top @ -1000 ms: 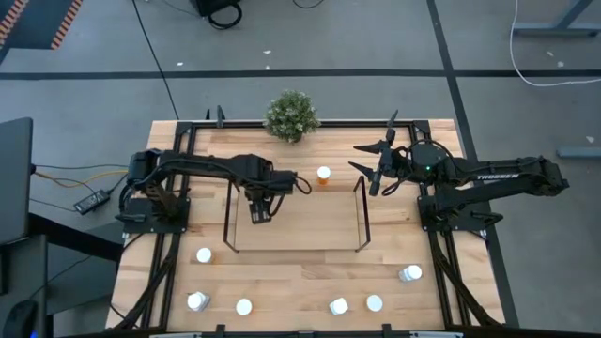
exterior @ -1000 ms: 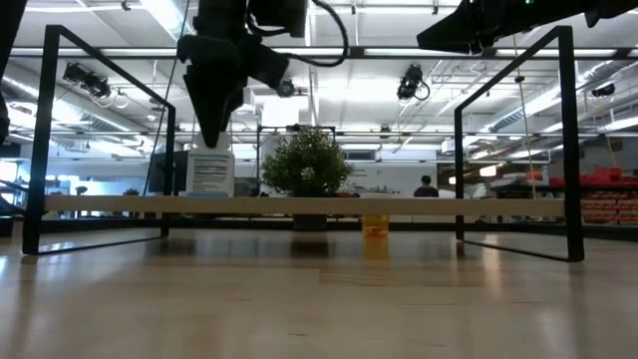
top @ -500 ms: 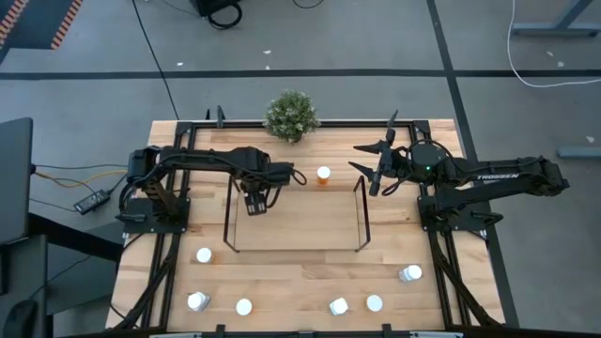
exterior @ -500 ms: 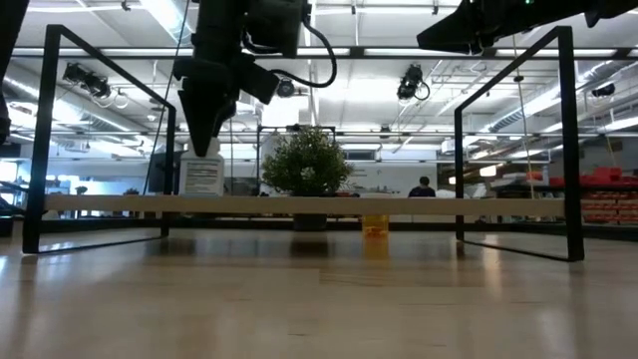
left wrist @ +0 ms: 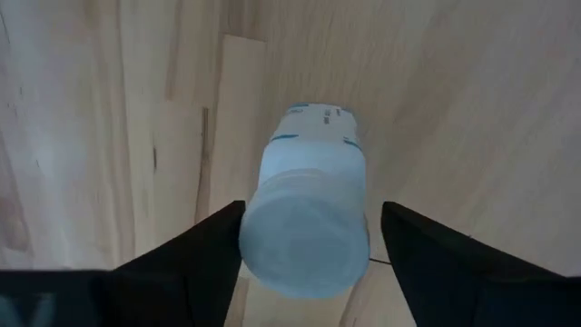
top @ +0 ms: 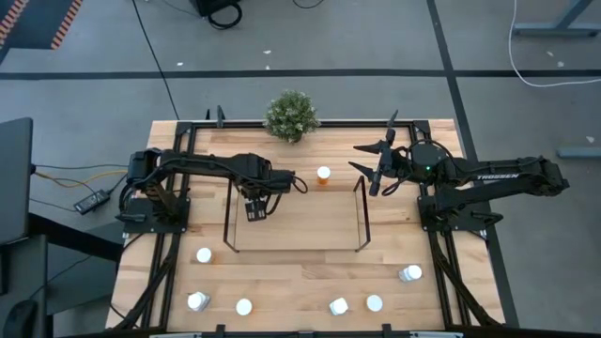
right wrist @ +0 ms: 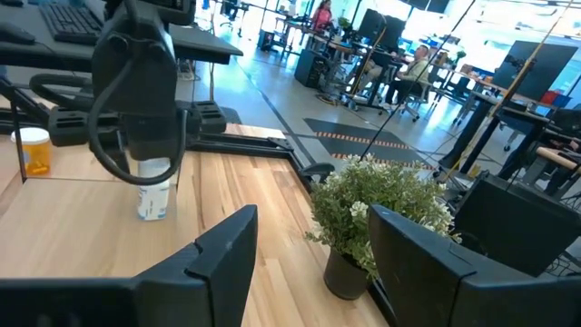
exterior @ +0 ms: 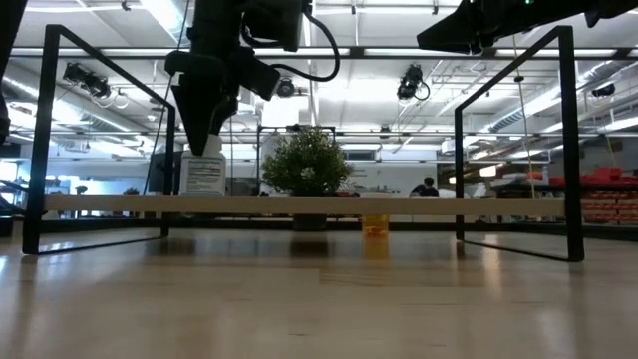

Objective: Pick and place medicine bottles onto shelf by color
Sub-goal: Put the top white pill bottle on the shelf, then put the bottom left orange pill bottle on the shelf

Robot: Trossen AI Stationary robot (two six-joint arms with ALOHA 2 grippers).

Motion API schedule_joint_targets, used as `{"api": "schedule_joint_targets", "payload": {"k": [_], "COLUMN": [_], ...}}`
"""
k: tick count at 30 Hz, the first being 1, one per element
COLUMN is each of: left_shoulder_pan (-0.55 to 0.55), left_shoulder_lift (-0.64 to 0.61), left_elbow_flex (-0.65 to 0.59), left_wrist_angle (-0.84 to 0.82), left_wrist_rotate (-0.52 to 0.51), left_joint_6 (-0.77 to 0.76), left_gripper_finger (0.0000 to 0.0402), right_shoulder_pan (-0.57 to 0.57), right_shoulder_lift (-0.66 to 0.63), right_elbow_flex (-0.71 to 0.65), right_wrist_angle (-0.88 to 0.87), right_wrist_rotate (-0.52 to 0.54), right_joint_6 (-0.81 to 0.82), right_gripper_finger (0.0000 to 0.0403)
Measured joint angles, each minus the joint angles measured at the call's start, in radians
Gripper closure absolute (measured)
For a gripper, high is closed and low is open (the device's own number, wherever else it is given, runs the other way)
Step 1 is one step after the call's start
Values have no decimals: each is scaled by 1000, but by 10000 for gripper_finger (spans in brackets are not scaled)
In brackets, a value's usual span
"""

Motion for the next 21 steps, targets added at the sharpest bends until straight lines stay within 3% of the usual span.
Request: {"api": "schedule_joint_targets", "payload": {"k": [14, 21], "left_shoulder_pan": [-14, -129], "left_shoulder_lift": [-105, -133], "left_elbow_flex": [3, 6], "left_wrist_angle": [-39, 12], "left_wrist_rotate": [-42, -16], "left_joint_6": [-56, -98], "left_gripper_finger": [124, 124], "right_shoulder_pan": [0, 0], "right_shoulder_lift": [0, 0], "right_elbow_flex": [0, 0], "right_wrist_angle": [0, 0], "right_wrist_rotate": [0, 0], "right_joint_6": [-16, -19], "right_gripper_finger": [185, 184]}}
